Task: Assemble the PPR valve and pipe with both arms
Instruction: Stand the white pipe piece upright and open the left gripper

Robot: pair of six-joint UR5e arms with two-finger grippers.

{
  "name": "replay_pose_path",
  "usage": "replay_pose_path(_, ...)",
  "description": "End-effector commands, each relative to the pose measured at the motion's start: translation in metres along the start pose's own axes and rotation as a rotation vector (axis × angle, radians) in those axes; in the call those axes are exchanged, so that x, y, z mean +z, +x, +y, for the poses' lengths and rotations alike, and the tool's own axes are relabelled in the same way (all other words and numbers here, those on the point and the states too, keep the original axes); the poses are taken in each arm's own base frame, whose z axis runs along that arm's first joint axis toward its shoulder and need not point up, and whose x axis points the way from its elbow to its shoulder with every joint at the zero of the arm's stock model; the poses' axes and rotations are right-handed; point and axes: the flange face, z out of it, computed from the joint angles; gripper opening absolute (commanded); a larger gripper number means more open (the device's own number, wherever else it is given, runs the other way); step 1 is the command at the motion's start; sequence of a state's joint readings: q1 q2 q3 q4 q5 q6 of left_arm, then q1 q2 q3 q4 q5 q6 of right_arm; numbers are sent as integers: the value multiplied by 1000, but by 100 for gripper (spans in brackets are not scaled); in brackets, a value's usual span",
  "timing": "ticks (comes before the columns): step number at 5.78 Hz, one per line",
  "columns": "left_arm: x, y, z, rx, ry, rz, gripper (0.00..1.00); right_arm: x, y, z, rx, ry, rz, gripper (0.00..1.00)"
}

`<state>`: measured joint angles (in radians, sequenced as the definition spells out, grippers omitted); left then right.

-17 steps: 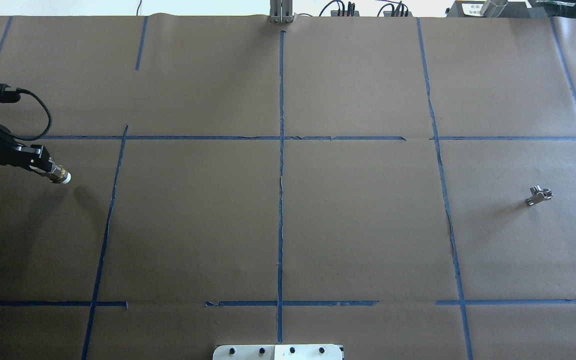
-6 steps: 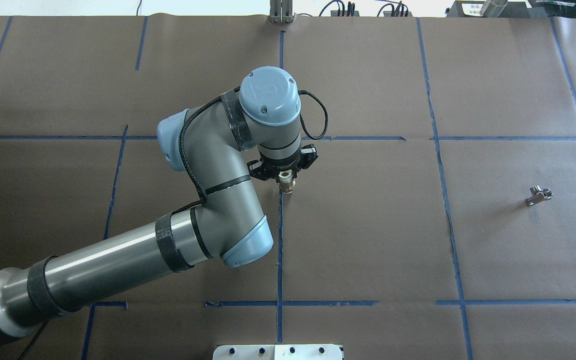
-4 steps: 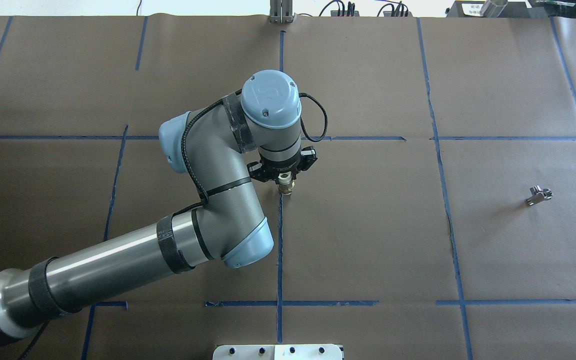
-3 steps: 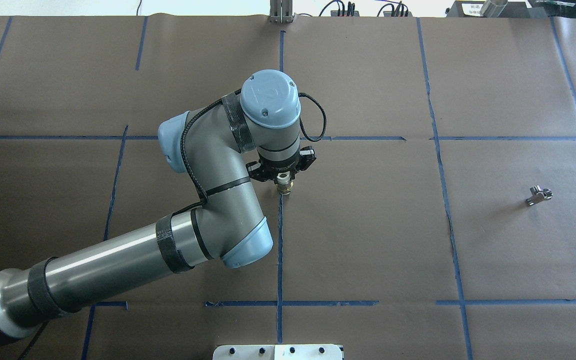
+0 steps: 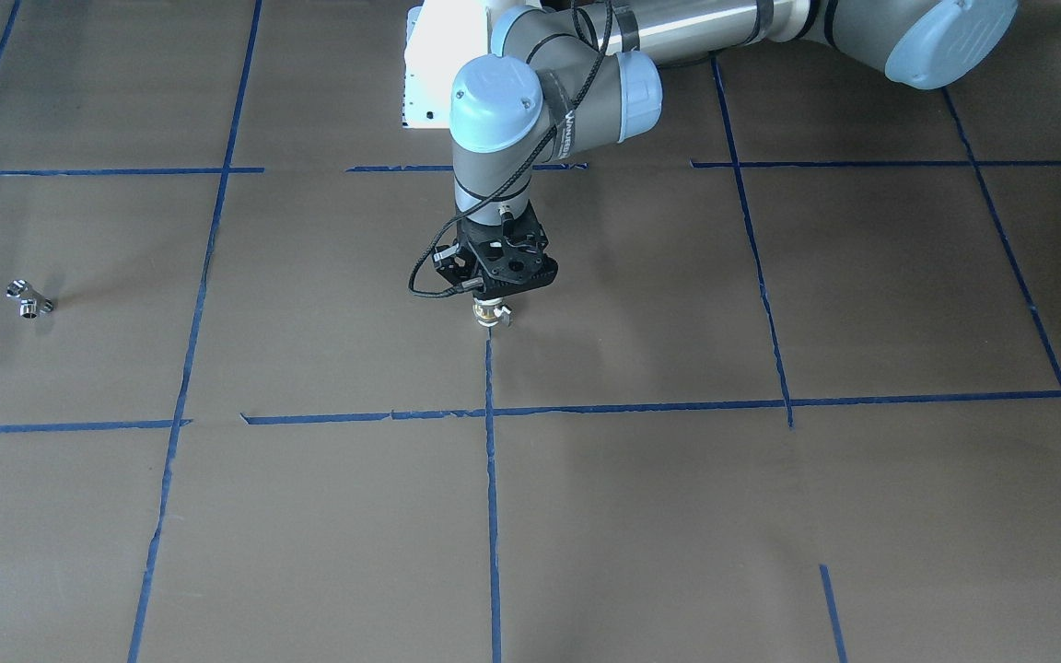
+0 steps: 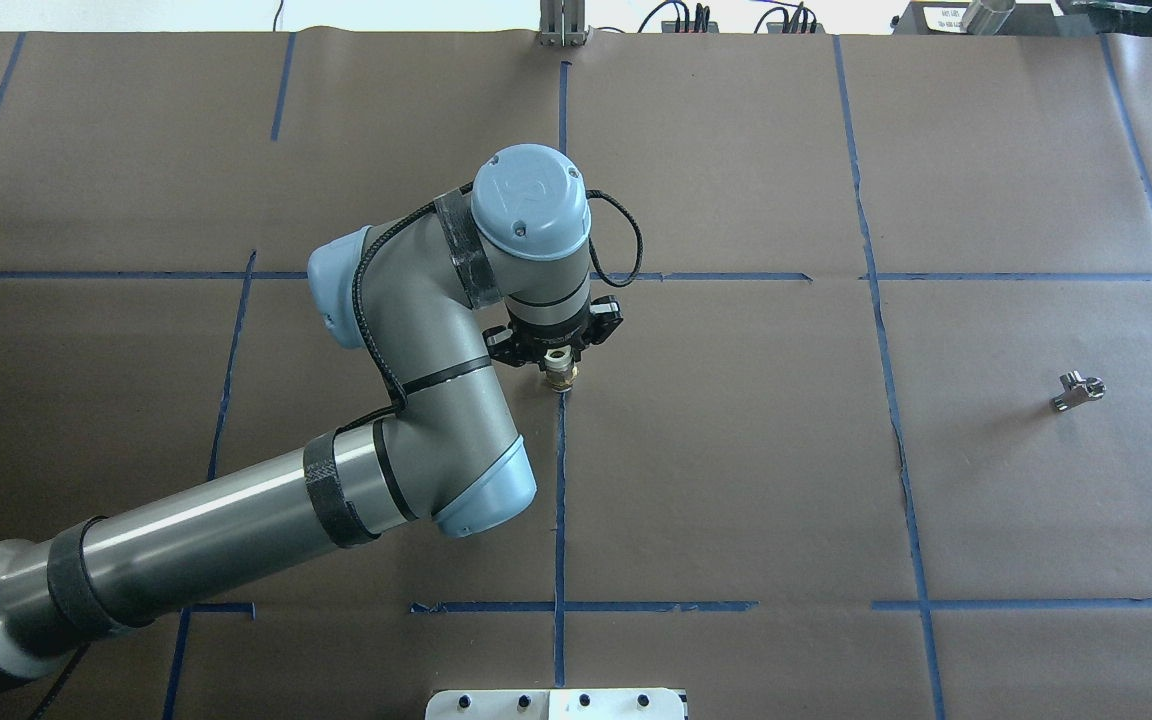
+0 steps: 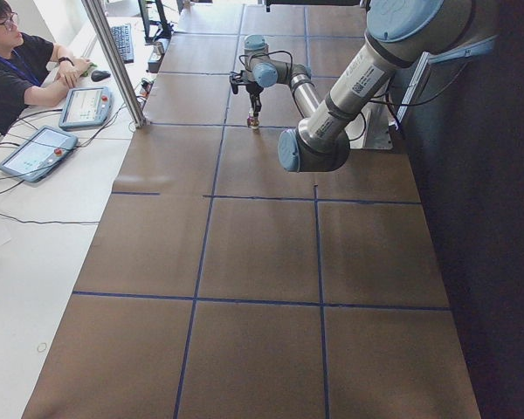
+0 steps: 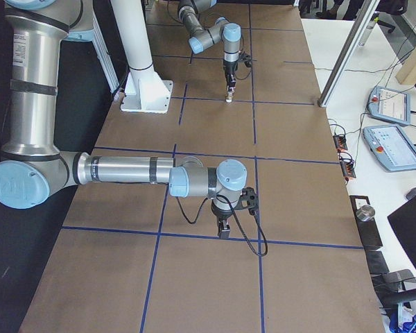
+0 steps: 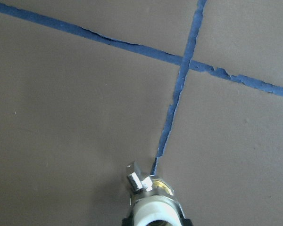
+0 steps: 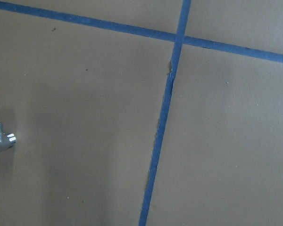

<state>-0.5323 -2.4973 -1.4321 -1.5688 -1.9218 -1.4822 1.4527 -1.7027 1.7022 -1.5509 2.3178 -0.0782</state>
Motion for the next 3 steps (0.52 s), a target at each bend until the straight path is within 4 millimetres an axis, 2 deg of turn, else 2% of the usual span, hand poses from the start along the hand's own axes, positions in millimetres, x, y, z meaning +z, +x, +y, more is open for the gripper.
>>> replay_pose_path(1,-2,0,1,2,3,4,100,0,0,0,1,-1,0,100)
replay_pose_path(2,-6,1,2,5,2,12,100,0,0,0,1,-1,1,100)
replay_pose_path(3,-26,0,2,13,7,43,100,0,0,0,1,-1,1,100)
